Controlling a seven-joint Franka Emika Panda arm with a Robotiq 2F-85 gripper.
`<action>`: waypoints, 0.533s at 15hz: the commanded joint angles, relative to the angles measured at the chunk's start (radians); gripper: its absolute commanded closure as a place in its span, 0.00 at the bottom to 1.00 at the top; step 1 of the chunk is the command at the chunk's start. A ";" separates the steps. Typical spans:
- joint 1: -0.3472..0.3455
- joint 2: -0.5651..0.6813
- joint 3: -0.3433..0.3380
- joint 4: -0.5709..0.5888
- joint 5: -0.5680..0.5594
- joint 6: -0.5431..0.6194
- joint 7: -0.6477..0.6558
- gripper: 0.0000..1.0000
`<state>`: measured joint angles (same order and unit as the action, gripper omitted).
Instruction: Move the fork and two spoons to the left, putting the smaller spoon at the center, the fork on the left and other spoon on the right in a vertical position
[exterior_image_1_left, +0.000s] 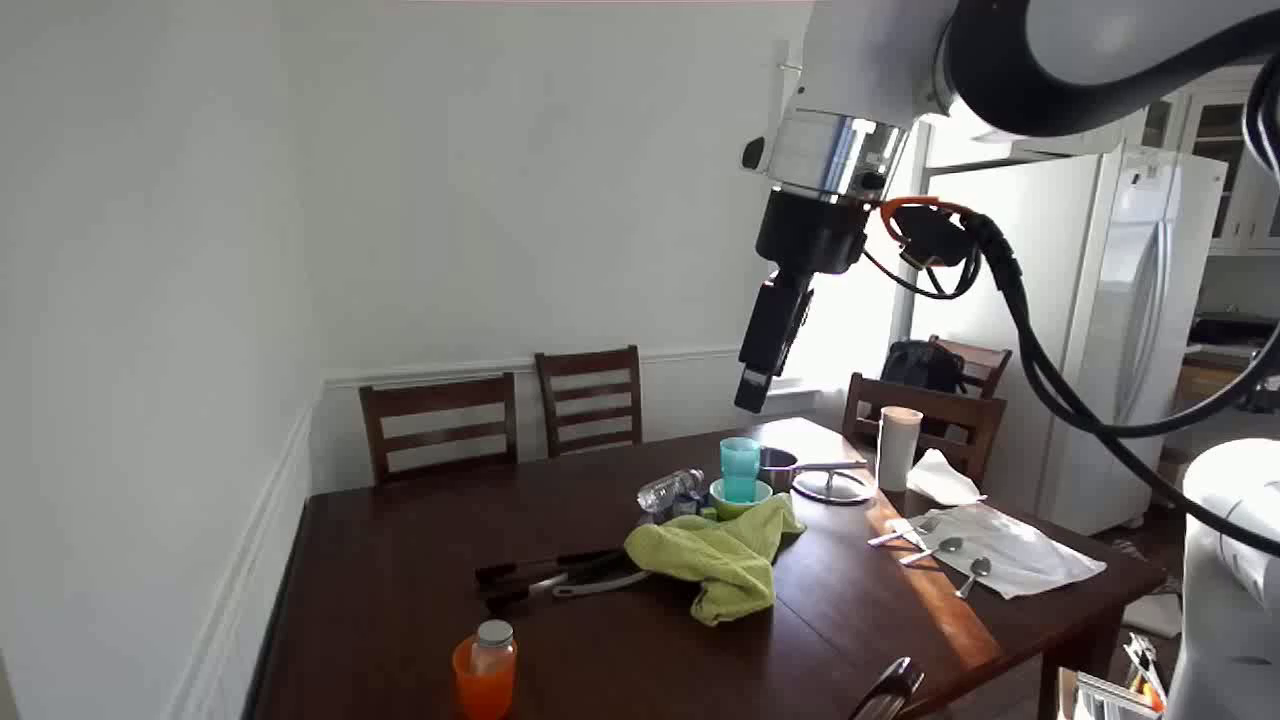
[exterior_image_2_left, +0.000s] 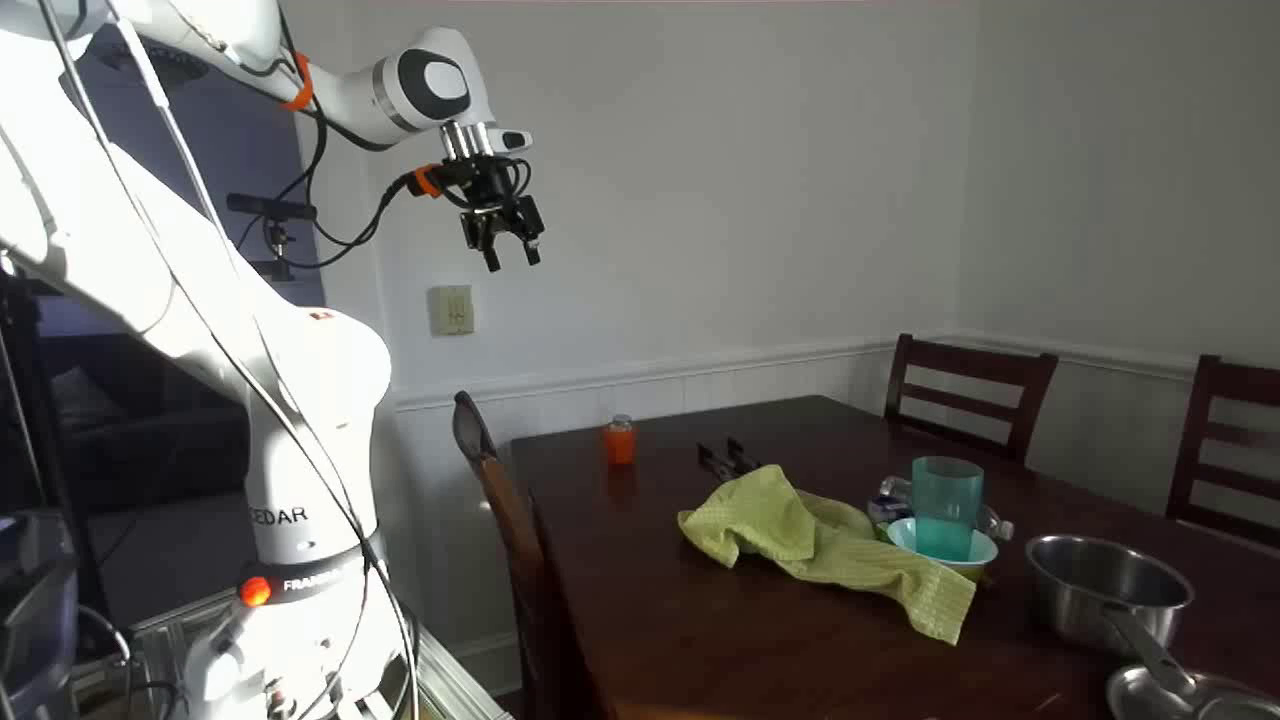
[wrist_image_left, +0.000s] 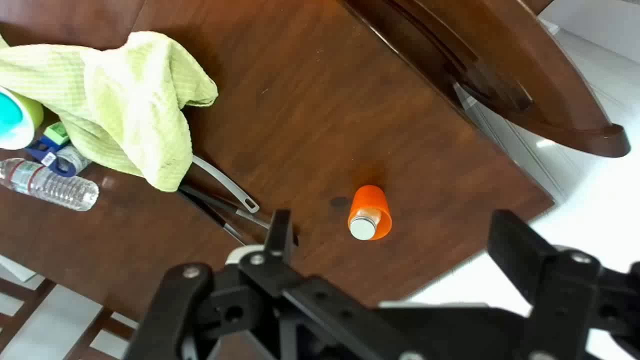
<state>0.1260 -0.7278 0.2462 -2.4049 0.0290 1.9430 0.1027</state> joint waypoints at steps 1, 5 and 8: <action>0.014 0.003 -0.010 0.003 -0.010 -0.002 0.008 0.00; 0.014 0.002 -0.010 0.003 -0.010 -0.002 0.008 0.00; -0.026 0.007 -0.031 -0.028 -0.009 -0.038 0.060 0.00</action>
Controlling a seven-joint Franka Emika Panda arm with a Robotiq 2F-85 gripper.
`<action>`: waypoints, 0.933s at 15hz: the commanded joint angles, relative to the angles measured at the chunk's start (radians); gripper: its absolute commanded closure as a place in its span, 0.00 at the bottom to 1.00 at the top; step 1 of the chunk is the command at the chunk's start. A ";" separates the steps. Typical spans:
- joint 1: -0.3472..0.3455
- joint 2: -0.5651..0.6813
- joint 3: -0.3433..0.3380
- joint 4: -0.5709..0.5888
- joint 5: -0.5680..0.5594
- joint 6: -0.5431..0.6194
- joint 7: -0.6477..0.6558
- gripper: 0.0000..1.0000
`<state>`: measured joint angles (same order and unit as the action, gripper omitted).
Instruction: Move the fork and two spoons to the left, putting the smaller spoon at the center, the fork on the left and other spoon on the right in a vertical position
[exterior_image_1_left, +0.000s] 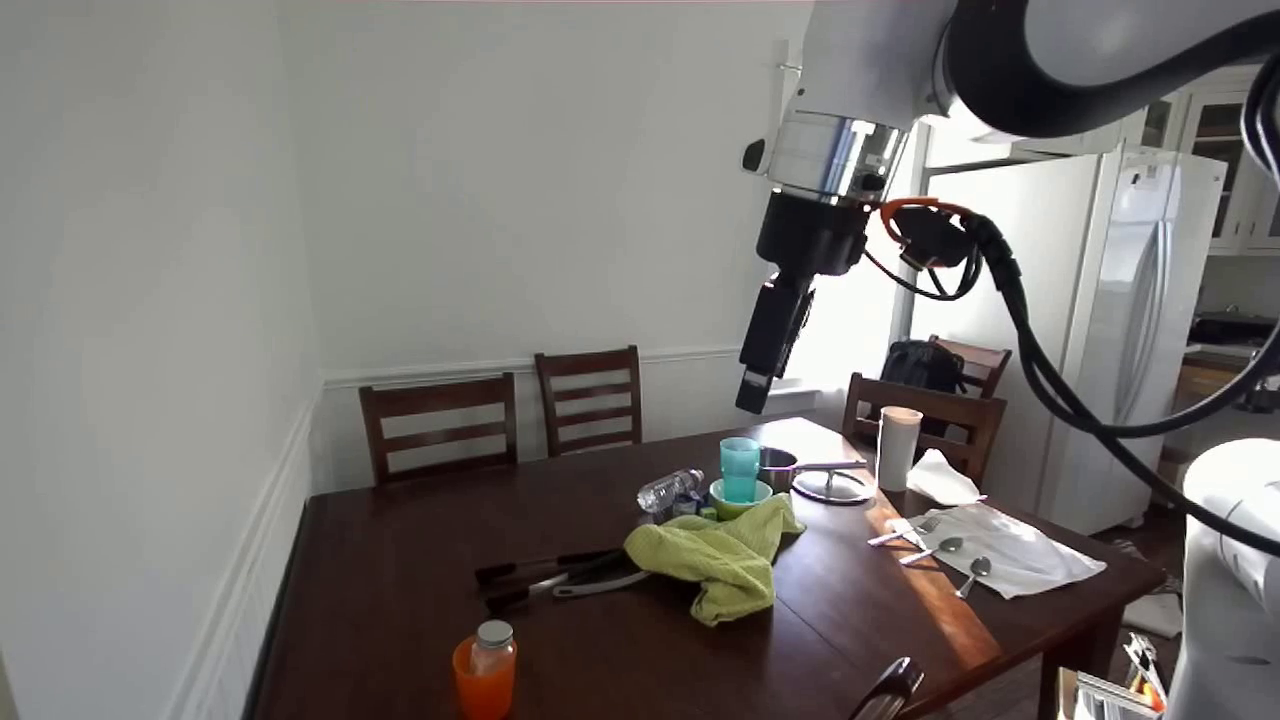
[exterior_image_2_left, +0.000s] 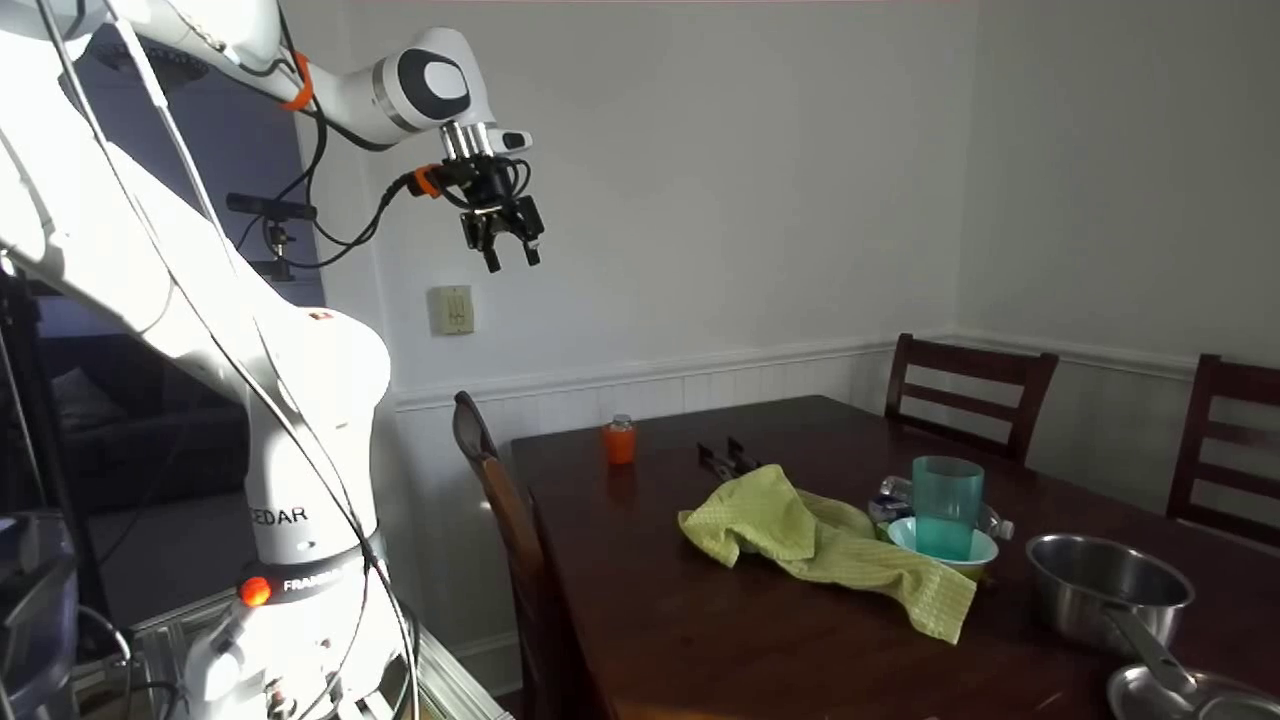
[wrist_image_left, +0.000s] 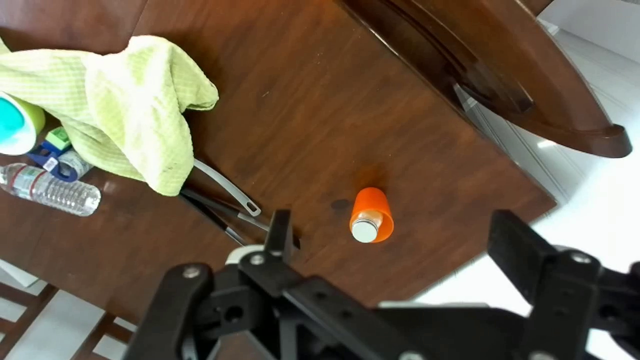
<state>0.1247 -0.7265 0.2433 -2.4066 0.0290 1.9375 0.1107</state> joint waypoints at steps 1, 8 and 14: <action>-0.046 -0.001 -0.040 -0.044 -0.015 -0.055 0.080 0.00; -0.252 -0.049 -0.174 -0.185 -0.108 -0.059 0.165 0.00; -0.432 -0.084 -0.278 -0.328 -0.155 -0.048 0.264 0.00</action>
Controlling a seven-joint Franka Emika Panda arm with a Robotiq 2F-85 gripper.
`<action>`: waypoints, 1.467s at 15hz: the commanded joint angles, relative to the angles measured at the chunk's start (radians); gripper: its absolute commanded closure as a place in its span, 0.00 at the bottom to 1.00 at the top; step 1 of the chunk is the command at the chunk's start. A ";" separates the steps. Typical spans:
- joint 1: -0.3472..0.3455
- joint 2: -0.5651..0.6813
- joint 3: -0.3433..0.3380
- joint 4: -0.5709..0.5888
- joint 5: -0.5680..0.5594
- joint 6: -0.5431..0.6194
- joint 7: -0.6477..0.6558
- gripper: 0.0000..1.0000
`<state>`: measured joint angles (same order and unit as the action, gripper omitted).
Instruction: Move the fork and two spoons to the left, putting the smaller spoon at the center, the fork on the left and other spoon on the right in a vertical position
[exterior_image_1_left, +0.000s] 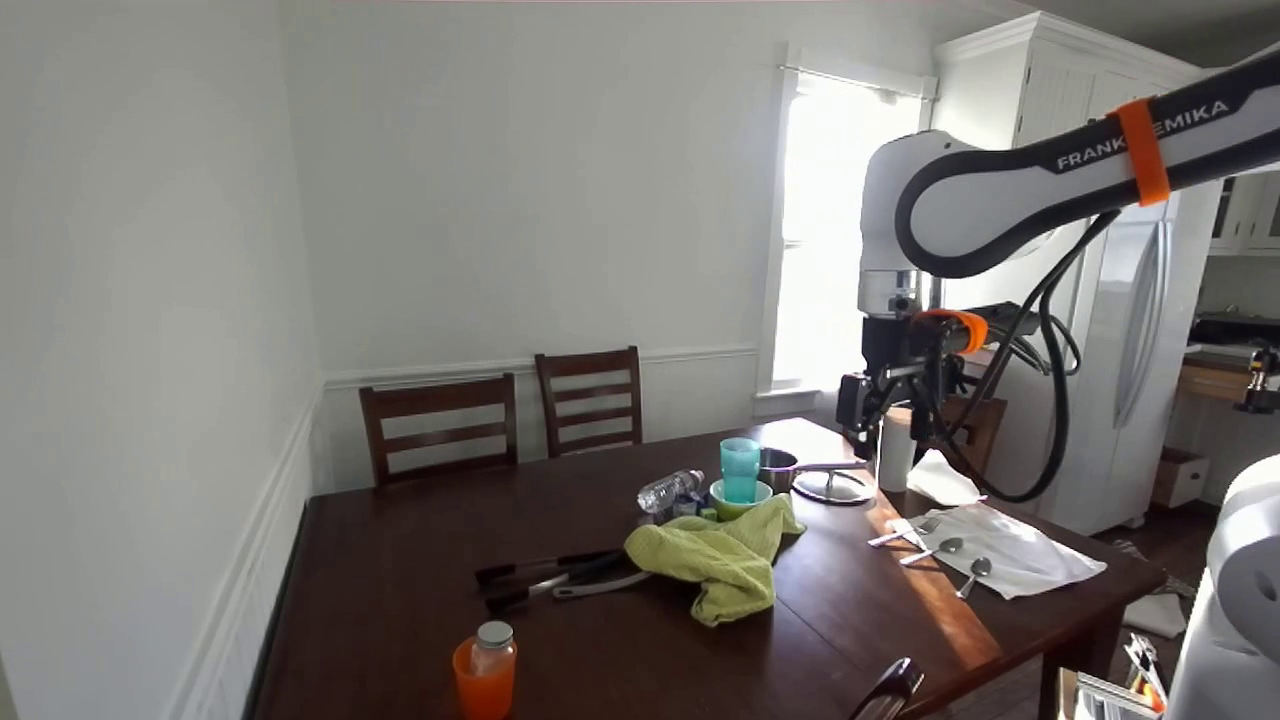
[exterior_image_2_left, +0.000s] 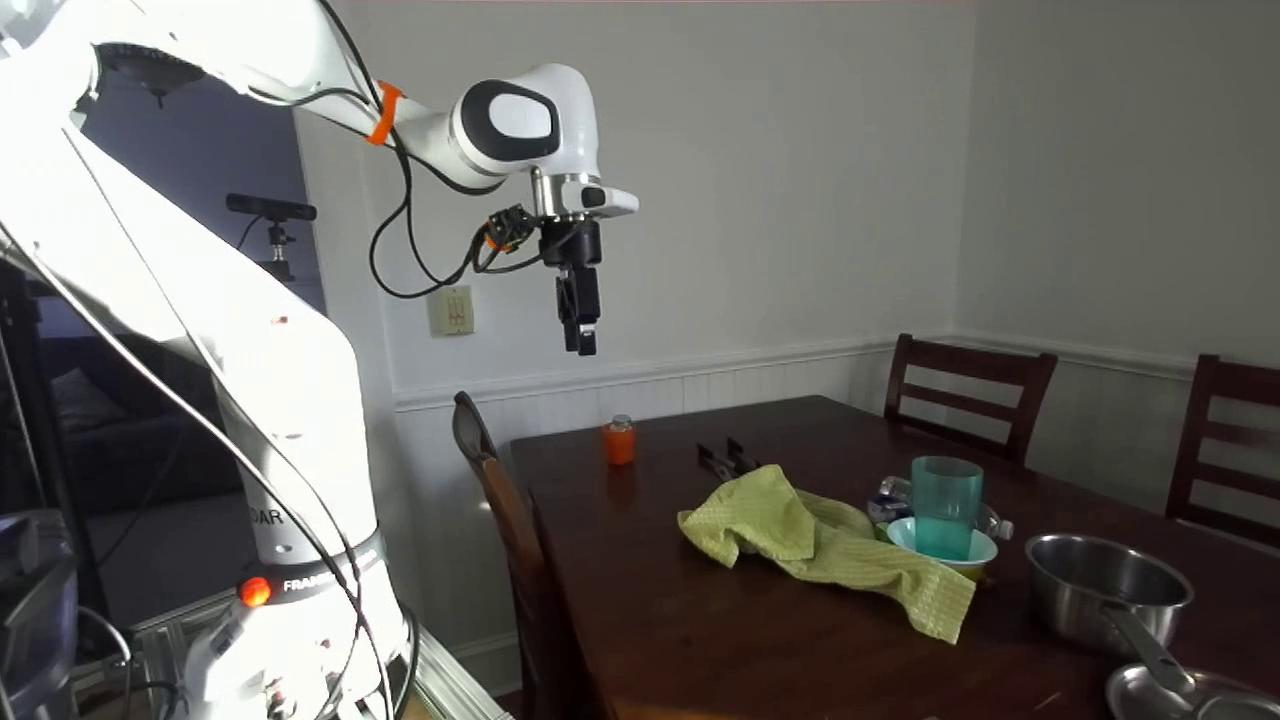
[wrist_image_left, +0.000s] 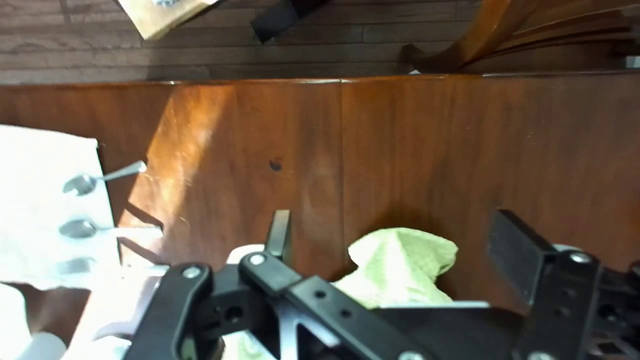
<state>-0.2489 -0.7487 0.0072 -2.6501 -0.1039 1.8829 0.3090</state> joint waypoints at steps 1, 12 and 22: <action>-0.086 -0.068 -0.059 -0.106 -0.017 0.008 0.083 0.00; -0.182 0.040 -0.071 -0.101 -0.062 0.059 0.156 0.00; -0.442 0.458 -0.251 -0.032 -0.180 0.450 0.242 0.00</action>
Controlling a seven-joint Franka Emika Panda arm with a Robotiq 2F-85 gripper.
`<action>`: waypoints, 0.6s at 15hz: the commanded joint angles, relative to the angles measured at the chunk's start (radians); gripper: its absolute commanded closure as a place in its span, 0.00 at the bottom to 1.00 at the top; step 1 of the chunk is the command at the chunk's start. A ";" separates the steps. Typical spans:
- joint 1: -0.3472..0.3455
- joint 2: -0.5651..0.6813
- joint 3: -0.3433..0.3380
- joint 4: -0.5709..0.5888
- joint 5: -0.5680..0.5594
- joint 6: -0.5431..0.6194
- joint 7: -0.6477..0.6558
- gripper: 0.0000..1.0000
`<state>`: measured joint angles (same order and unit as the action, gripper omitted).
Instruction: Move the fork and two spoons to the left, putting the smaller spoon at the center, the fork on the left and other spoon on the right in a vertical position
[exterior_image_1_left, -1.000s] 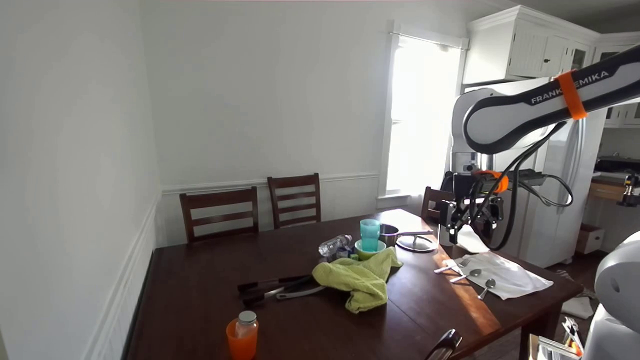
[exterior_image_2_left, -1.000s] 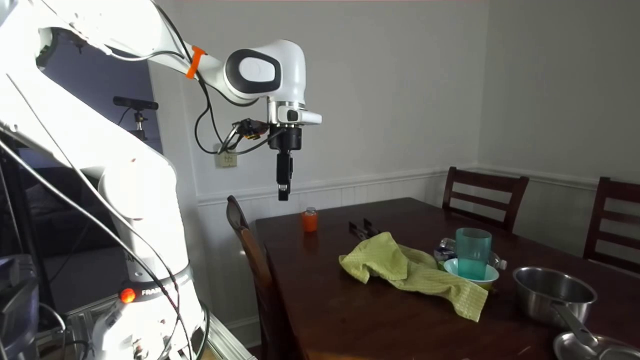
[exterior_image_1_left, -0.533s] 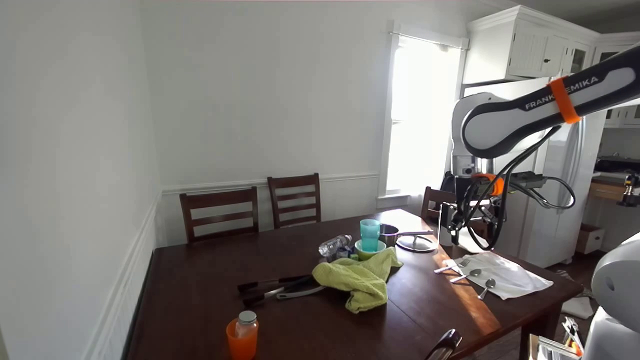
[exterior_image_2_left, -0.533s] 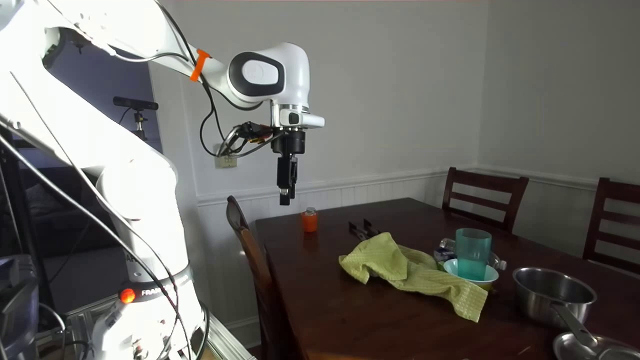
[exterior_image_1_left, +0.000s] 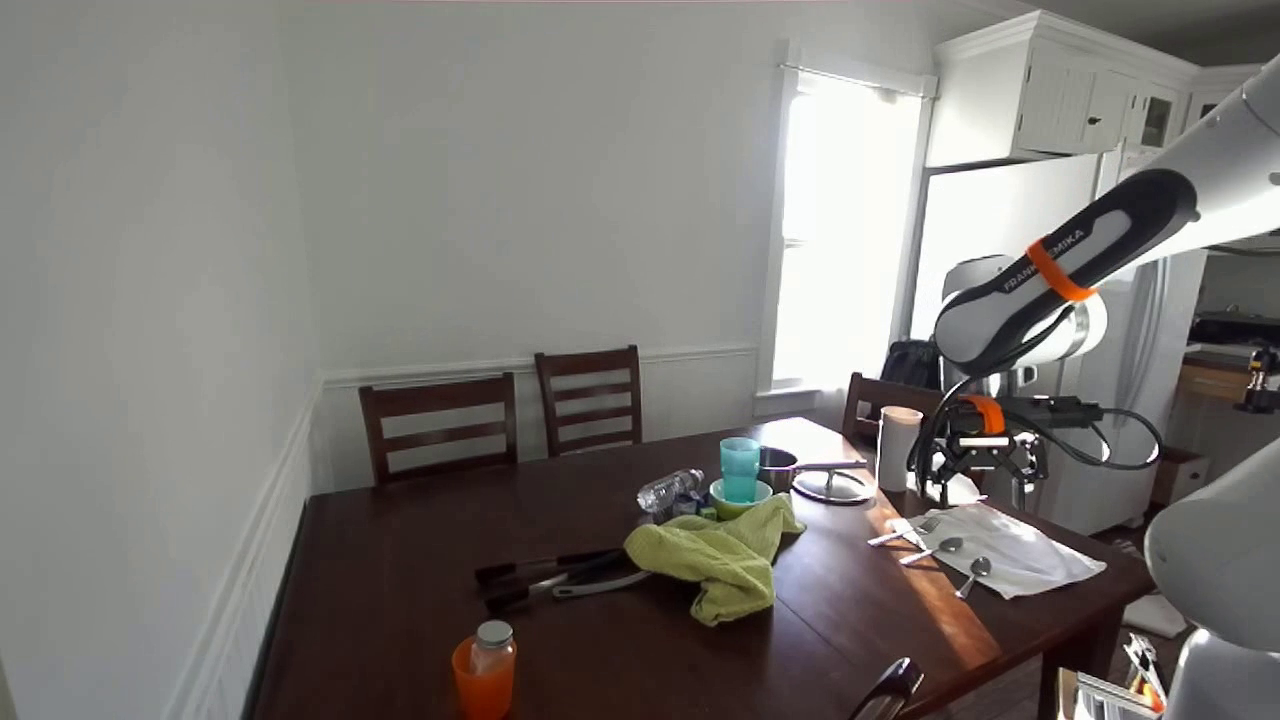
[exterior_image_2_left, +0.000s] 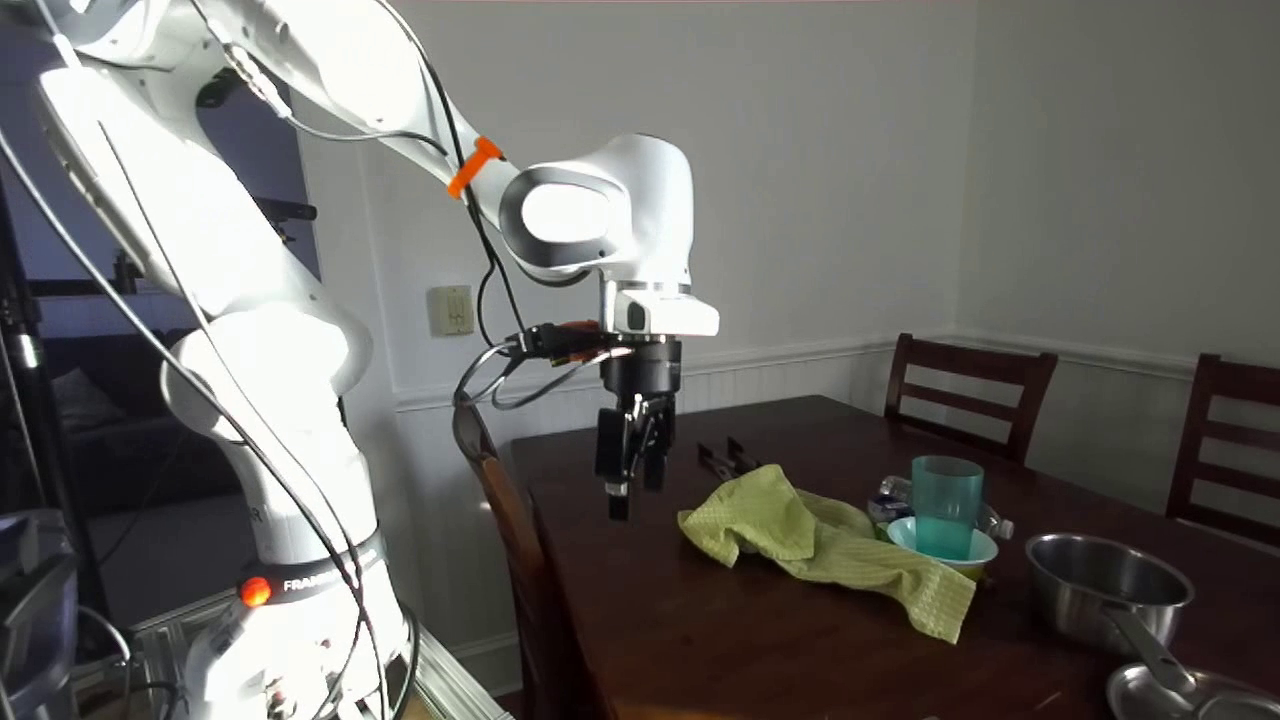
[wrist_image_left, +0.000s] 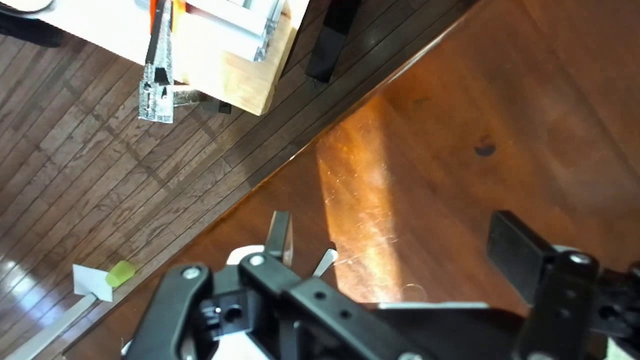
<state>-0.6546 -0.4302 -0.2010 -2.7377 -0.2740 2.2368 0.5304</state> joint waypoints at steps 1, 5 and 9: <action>-0.047 0.182 -0.061 0.070 0.002 0.130 0.013 0.00; -0.048 0.203 -0.093 0.065 0.008 0.164 0.000 0.00; -0.037 0.286 -0.120 0.109 0.011 0.187 0.002 0.00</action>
<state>-0.7090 -0.1433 -0.3039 -2.6300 -0.2598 2.4255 0.5305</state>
